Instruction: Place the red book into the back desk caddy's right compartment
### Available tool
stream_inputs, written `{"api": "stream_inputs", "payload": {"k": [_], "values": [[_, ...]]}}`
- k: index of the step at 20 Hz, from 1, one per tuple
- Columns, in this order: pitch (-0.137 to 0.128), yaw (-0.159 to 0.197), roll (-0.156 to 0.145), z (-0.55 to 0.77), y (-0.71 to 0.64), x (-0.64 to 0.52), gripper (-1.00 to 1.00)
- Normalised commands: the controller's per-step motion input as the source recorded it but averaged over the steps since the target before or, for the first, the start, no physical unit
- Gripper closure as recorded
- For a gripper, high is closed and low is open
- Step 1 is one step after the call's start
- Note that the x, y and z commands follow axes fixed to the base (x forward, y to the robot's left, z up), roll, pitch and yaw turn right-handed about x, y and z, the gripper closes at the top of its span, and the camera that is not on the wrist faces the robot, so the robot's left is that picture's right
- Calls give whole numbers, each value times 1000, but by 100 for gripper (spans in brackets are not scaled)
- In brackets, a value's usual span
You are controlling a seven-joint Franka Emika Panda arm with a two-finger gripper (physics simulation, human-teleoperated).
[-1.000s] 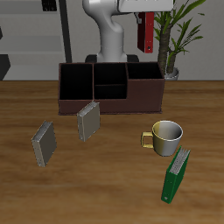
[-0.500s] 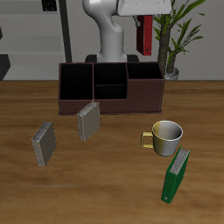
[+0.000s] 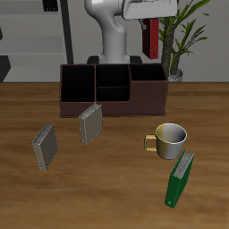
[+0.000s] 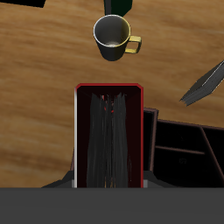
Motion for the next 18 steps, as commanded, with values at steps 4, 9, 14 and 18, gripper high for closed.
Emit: {"api": "stream_inputs", "payload": {"k": [4, 9, 14, 18], "values": [[24, 10, 2, -164, -29, 48, 100], [30, -10, 2, -207, -59, 40, 100], [28, -19, -2, -194, -47, -5, 100], [28, 5, -1, -200, -67, 39, 100]]}}
